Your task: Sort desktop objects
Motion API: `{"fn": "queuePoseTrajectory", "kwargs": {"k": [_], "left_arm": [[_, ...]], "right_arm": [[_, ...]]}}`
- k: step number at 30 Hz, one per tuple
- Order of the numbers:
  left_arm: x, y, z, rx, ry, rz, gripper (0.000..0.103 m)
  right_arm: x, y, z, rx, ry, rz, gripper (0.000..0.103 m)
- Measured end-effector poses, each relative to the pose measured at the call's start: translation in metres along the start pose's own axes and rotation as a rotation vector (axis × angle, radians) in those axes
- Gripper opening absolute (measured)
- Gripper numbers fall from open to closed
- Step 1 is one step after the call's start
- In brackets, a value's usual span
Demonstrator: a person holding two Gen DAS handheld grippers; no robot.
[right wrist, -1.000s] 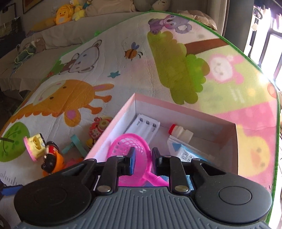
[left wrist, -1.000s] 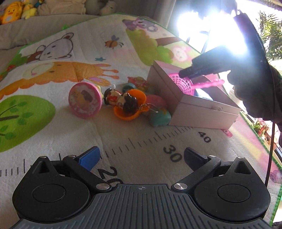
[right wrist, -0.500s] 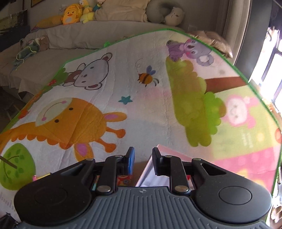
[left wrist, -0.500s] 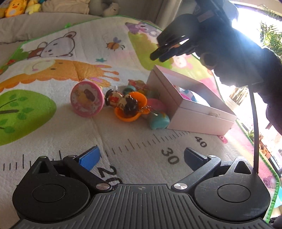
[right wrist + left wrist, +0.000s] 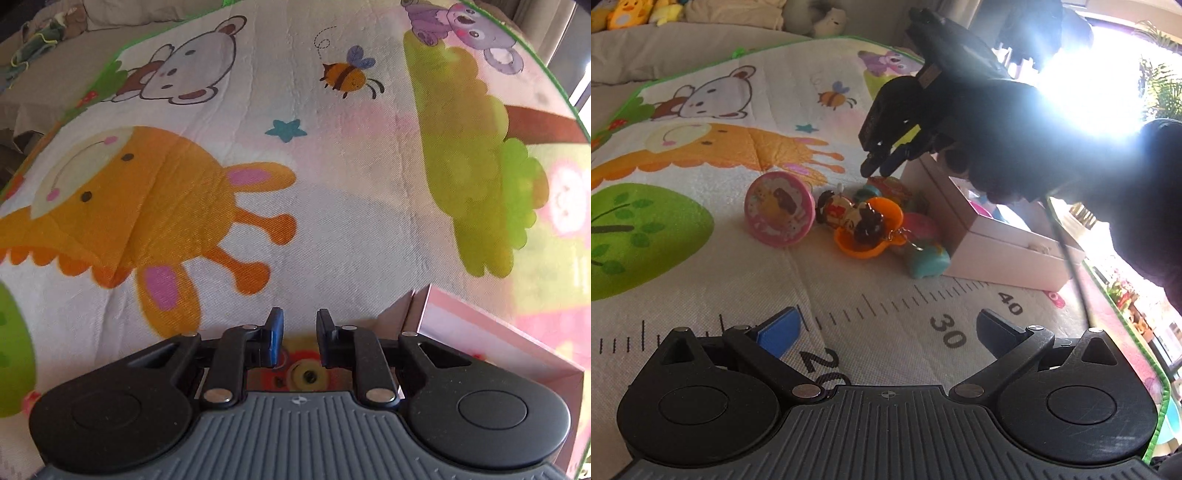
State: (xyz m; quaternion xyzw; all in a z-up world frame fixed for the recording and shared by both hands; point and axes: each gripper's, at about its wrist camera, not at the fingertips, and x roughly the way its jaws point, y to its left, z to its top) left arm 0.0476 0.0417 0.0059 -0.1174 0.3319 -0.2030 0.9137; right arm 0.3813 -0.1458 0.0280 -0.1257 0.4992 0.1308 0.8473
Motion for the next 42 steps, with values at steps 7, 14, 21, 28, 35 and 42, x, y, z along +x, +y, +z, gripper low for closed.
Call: {"fn": "queuePoseTrajectory", "kwargs": {"k": [7,14,21,28,35,42], "left_arm": [[0.003,-0.011,-0.001,0.055,0.021,0.045,0.103],[0.001,-0.030,-0.011,0.183,0.063,0.074,0.103],[0.013,-0.070,-0.015,0.300,0.106,0.029,0.103],[0.020,-0.084,-0.011,0.438,0.071,0.235,0.103],[0.003,-0.038,0.003,0.364,0.087,0.436,0.103],[-0.026,0.004,0.013,0.216,0.043,0.481,0.103]], "right_arm": [[-0.041,0.024,-0.058,-0.089,0.025,0.161,0.021],[-0.119,-0.016,-0.126,0.013,-0.132,0.337,0.022],[-0.169,-0.104,-0.185,0.213,-0.388,0.030,0.032],[-0.164,-0.125,-0.229,0.221,-0.423,-0.039,0.046],[-0.142,-0.059,-0.240,0.049,-0.403,0.113,0.055],[-0.124,0.013,-0.225,-0.121,-0.386,0.232,0.068]]}}
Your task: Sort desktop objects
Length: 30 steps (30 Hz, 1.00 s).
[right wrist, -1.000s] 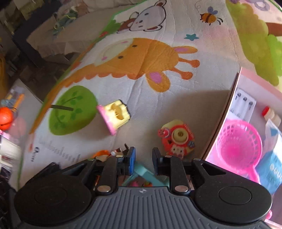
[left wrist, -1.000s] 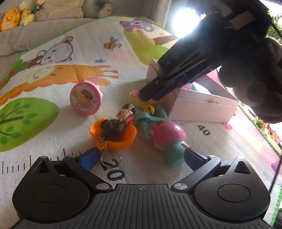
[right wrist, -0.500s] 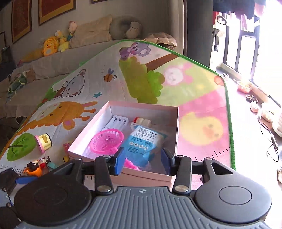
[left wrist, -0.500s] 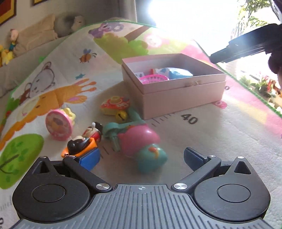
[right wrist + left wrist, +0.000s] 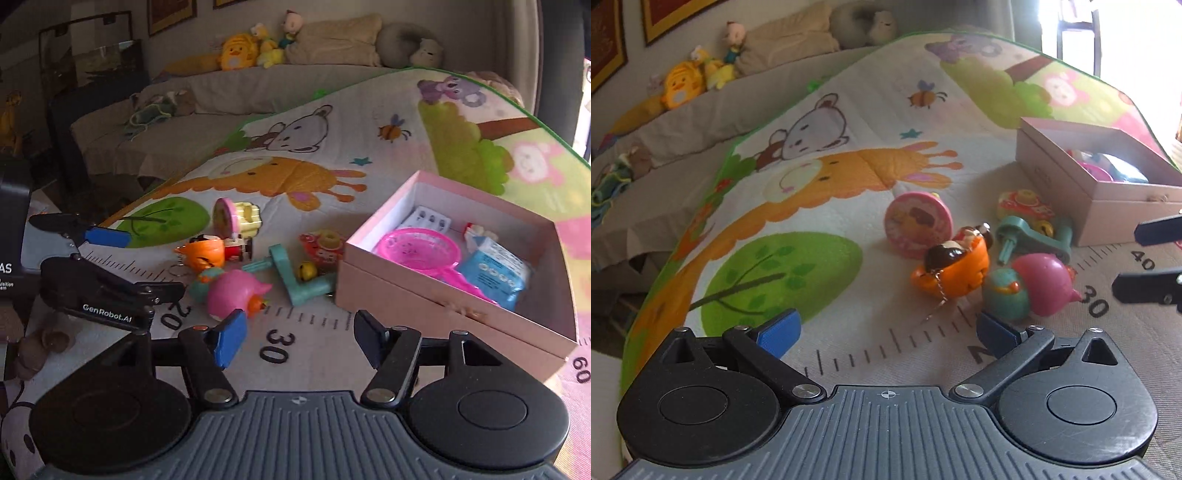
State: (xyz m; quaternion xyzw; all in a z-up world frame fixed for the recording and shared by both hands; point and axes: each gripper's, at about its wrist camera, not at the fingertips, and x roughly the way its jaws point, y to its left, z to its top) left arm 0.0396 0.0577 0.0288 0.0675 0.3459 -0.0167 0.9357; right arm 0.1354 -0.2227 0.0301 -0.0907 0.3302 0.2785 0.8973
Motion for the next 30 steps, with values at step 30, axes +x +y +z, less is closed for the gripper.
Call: {"fn": "queuePoseTrajectory", "kwargs": {"k": [30], "left_arm": [[0.025,-0.027,0.025,-0.108,0.010,-0.154,0.103]], "right_arm": [[-0.044,-0.051,-0.069,0.181,-0.004,-0.250,0.065]]}}
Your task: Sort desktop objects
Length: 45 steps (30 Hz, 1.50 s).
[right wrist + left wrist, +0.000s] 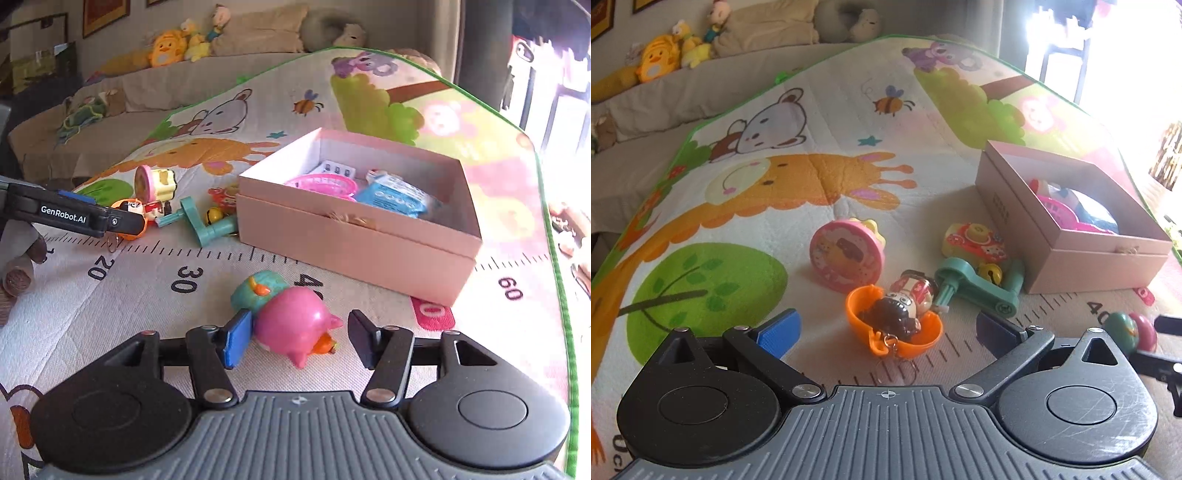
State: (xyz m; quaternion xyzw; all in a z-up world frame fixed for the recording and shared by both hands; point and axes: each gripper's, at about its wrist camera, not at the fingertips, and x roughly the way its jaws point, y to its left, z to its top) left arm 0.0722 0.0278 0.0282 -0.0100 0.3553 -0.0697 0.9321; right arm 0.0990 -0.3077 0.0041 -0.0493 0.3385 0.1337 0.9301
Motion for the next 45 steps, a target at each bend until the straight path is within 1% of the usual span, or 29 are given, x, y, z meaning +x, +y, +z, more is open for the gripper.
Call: {"fn": "queuePoseTrajectory", "kwargs": {"k": [1,3,6,8,9,10,12,14,16,19,20,21,23,25,26,27,28,29,30,31,33,35,37,42,45], "left_arm": [[0.002,0.001,0.001,-0.016,0.003,-0.001,0.103],[0.005,0.004,0.002,-0.038,0.001,-0.001,0.103],[0.005,0.005,0.001,-0.034,0.000,-0.010,0.102],[0.006,0.004,0.001,-0.020,-0.001,-0.008,0.093],[0.007,0.002,0.001,-0.014,0.004,-0.004,0.085],[0.010,0.001,0.001,-0.011,0.012,0.000,0.081],[0.013,-0.002,0.001,-0.006,0.022,0.010,0.078],[0.013,-0.006,0.000,0.028,0.018,0.016,0.066],[0.011,-0.011,-0.002,0.070,0.010,0.034,0.064],[0.004,-0.015,-0.008,0.104,-0.001,0.018,0.064],[0.000,-0.017,-0.010,0.111,-0.003,0.002,0.064],[-0.007,-0.020,-0.012,0.119,-0.003,-0.040,0.064],[-0.019,-0.026,-0.015,0.130,-0.001,-0.136,0.064],[-0.036,-0.035,-0.018,0.153,-0.026,-0.233,0.063],[-0.042,-0.040,-0.019,0.171,-0.041,-0.259,0.063],[-0.046,-0.043,-0.021,0.185,-0.050,-0.269,0.064],[-0.049,-0.049,-0.023,0.207,-0.059,-0.273,0.072],[-0.051,-0.054,-0.026,0.232,-0.064,-0.269,0.078],[-0.051,-0.057,-0.029,0.256,-0.069,-0.259,0.088],[-0.050,-0.061,-0.033,0.277,-0.068,-0.250,0.091],[-0.047,-0.066,-0.039,0.309,-0.048,-0.232,0.091],[-0.044,-0.065,-0.045,0.315,-0.026,-0.210,0.094],[-0.040,-0.061,-0.047,0.309,-0.011,-0.173,0.095],[-0.029,-0.042,-0.041,0.269,-0.012,-0.003,0.097],[-0.030,-0.026,-0.033,0.209,-0.025,0.068,0.097]], "right_arm": [[0.001,-0.002,-0.004,0.014,-0.004,-0.012,0.069],[0.008,-0.001,-0.008,0.024,-0.001,-0.028,0.069],[0.009,0.004,-0.011,0.016,-0.008,-0.035,0.072],[0.008,0.005,-0.012,0.024,-0.015,-0.025,0.080],[0.009,0.004,-0.012,0.028,-0.011,-0.025,0.080],[0.009,0.003,-0.012,0.035,-0.010,-0.023,0.080],[0.009,0.001,-0.012,0.049,-0.011,-0.021,0.082],[0.009,0.000,-0.011,0.061,-0.016,-0.021,0.084],[0.009,0.000,-0.011,0.068,-0.014,-0.020,0.085],[0.012,-0.001,-0.011,0.074,0.002,-0.021,0.085],[0.012,-0.001,-0.011,0.076,0.006,-0.023,0.085],[0.013,-0.001,-0.011,0.077,0.007,-0.025,0.086],[0.013,-0.001,-0.011,0.077,0.009,-0.028,0.087],[0.014,0.000,-0.011,0.076,0.011,-0.030,0.088],[0.014,0.000,-0.011,0.076,0.013,-0.031,0.089],[0.015,0.000,-0.011,0.075,0.013,-0.033,0.090],[0.015,0.000,-0.011,0.075,0.013,-0.035,0.090],[0.015,0.000,-0.011,0.077,0.013,-0.038,0.092],[0.014,-0.001,-0.011,0.081,0.011,-0.041,0.092],[0.014,-0.001,-0.011,0.085,0.010,-0.042,0.093],[0.014,-0.002,-0.011,0.093,0.007,-0.044,0.094],[0.014,-0.002,-0.011,0.097,0.006,-0.044,0.096],[0.014,-0.002,-0.011,0.099,0.006,-0.045,0.096],[0.013,-0.003,-0.012,0.106,-0.001,-0.048,0.097],[0.013,-0.003,-0.012,0.111,0.000,-0.050,0.098]]}}
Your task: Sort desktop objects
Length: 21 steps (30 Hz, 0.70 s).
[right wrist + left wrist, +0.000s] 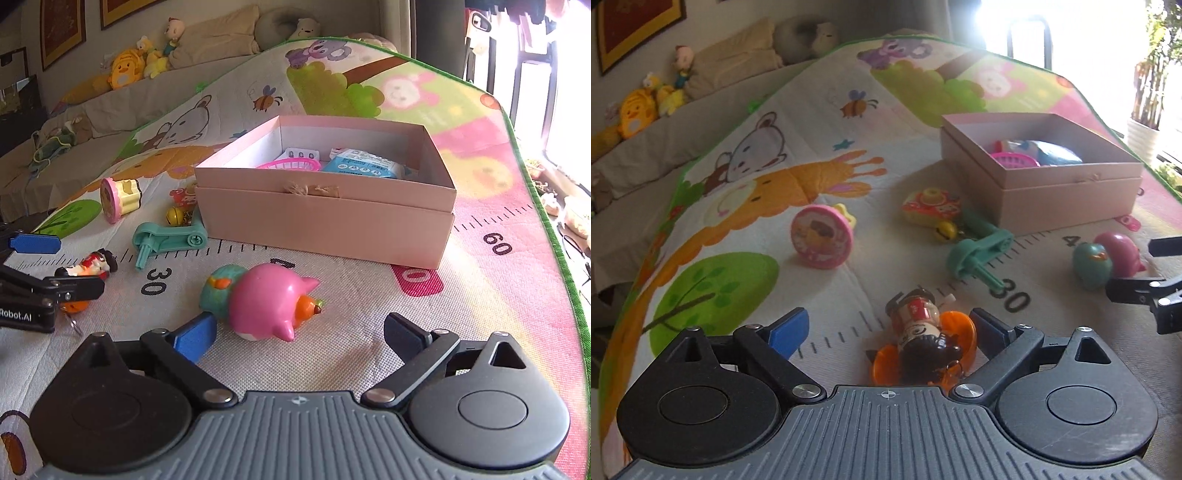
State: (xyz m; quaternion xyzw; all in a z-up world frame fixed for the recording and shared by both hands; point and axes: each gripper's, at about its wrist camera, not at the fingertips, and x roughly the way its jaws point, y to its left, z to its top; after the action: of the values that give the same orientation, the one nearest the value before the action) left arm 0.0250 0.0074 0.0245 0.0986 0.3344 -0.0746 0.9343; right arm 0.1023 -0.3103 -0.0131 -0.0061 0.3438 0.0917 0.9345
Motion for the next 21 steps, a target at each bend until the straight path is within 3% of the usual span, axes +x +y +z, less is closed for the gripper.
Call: {"fn": "queuePoseTrajectory", "kwargs": {"k": [8,10,15,21], "left_arm": [[-0.008,0.021,0.006,-0.081,-0.018,0.041,0.099],[-0.014,0.018,0.007,-0.085,-0.025,-0.021,0.099],[-0.025,-0.013,0.004,-0.025,-0.033,-0.264,0.100],[-0.035,-0.040,-0.005,0.067,-0.073,-0.362,0.100]], "right_arm": [[0.001,-0.001,0.000,0.002,0.002,-0.008,0.098],[0.001,0.000,0.000,0.001,0.000,-0.010,0.099],[0.001,-0.001,0.000,0.005,0.000,-0.013,0.099],[0.001,0.000,0.000,0.003,-0.001,-0.031,0.099]]}}
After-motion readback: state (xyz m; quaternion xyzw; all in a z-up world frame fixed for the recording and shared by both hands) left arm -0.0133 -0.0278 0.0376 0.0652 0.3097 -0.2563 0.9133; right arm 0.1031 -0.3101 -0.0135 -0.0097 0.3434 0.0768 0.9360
